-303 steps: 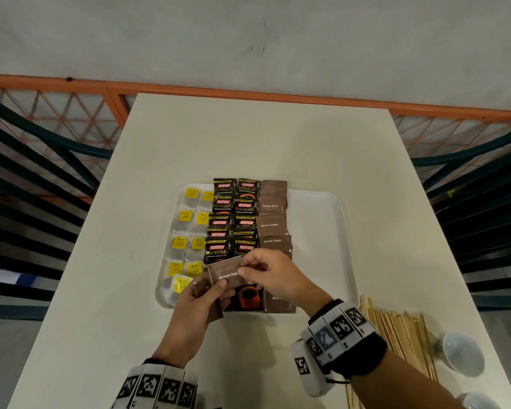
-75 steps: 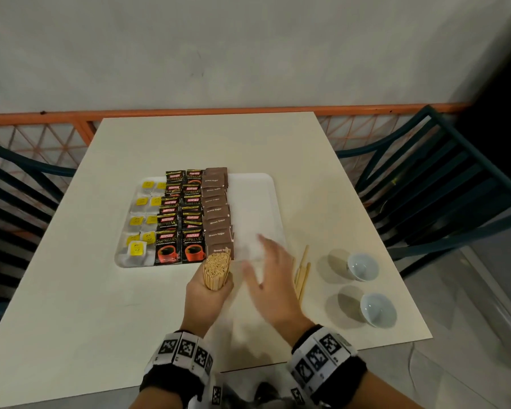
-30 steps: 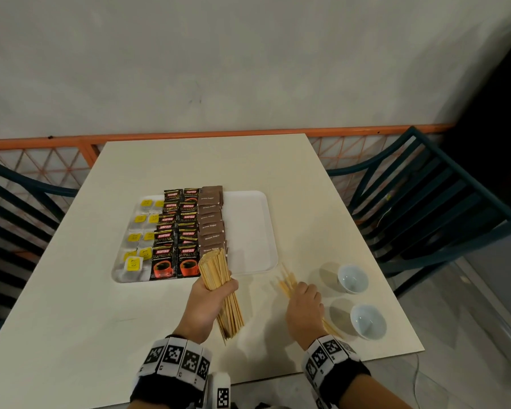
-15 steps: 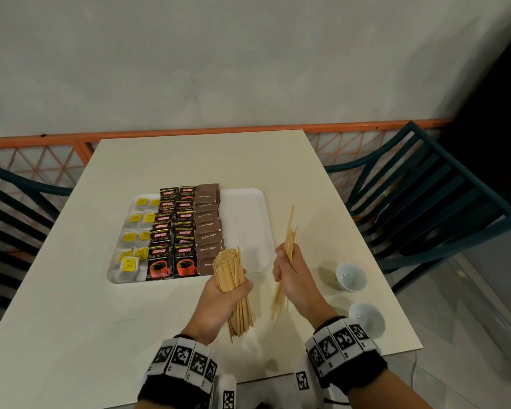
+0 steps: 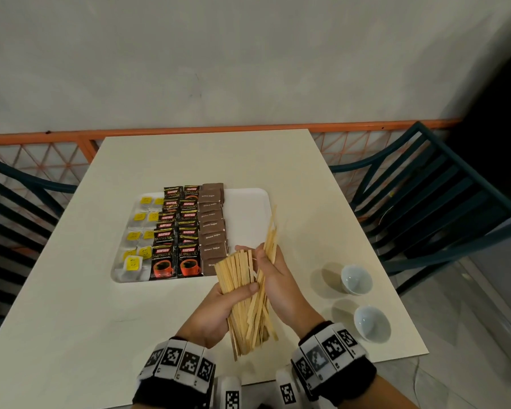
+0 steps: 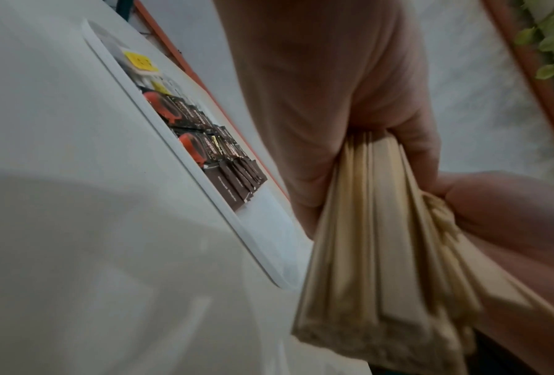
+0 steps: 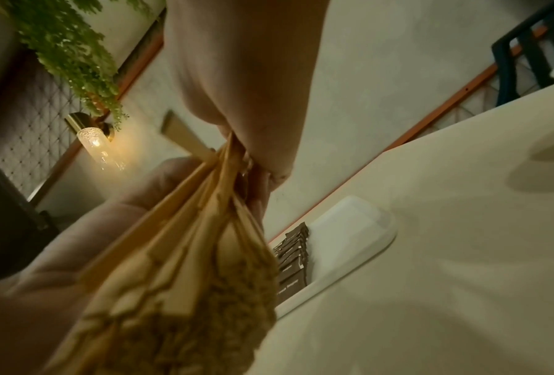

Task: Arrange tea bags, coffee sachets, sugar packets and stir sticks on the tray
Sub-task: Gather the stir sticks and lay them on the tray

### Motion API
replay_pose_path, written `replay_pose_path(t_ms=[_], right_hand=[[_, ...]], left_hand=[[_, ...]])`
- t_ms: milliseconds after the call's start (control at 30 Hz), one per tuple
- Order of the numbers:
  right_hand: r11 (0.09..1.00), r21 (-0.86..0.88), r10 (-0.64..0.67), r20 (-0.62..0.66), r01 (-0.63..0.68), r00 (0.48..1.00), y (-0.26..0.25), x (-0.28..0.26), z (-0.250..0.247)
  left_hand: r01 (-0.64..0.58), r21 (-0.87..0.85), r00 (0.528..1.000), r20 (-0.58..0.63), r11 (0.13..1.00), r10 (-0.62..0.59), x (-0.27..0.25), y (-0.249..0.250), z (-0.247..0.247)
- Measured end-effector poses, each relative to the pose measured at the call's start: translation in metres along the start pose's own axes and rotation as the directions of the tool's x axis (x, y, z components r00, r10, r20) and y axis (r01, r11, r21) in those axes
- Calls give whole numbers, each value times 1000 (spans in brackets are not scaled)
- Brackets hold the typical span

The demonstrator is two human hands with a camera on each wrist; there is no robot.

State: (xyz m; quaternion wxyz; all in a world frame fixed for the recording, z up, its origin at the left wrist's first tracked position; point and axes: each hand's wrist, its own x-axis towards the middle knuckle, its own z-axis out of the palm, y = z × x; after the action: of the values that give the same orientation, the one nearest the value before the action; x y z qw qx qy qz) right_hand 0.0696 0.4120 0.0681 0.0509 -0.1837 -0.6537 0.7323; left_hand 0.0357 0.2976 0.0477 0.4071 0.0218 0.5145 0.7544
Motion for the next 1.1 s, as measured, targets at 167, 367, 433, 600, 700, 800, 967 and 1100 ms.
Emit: replay_pose_path(t_ms=[167, 367, 433, 600, 700, 800, 967, 1100], right_hand=[[999, 1, -37, 62, 37, 997, 5, 0, 6], [990, -82, -100, 149, 113, 984, 4, -2, 8], [981, -68, -169, 142, 180, 975, -2, 0, 5], [944, -80, -305, 155, 320, 940, -33, 5, -9], [850, -351, -306, 277, 392, 911, -43, 6, -7], [776, -457, -327, 299, 435, 896, -33, 3, -1], [677, -564, -405, 252, 473, 879, 0, -5, 2], [582, -611, -464, 292, 537, 836, 14, -7, 3]], left_hand=[[-10, 44, 999, 43, 999, 8, 0, 5, -1], [-78, 206, 997, 7, 975, 78, -2, 7, -3], [-122, 261, 991, -16, 958, 131, -2, 6, -4], [-220, 524, 967, 7, 823, 254, -1, 6, -5], [-270, 554, 951, 27, 787, 306, 2, 0, -5], [-296, 540, 935, -6, 788, 355, 8, -6, -8], [-295, 570, 923, -38, 767, 382, 16, -19, -10], [-184, 658, 947, -80, 730, 310, 16, -26, -20]])
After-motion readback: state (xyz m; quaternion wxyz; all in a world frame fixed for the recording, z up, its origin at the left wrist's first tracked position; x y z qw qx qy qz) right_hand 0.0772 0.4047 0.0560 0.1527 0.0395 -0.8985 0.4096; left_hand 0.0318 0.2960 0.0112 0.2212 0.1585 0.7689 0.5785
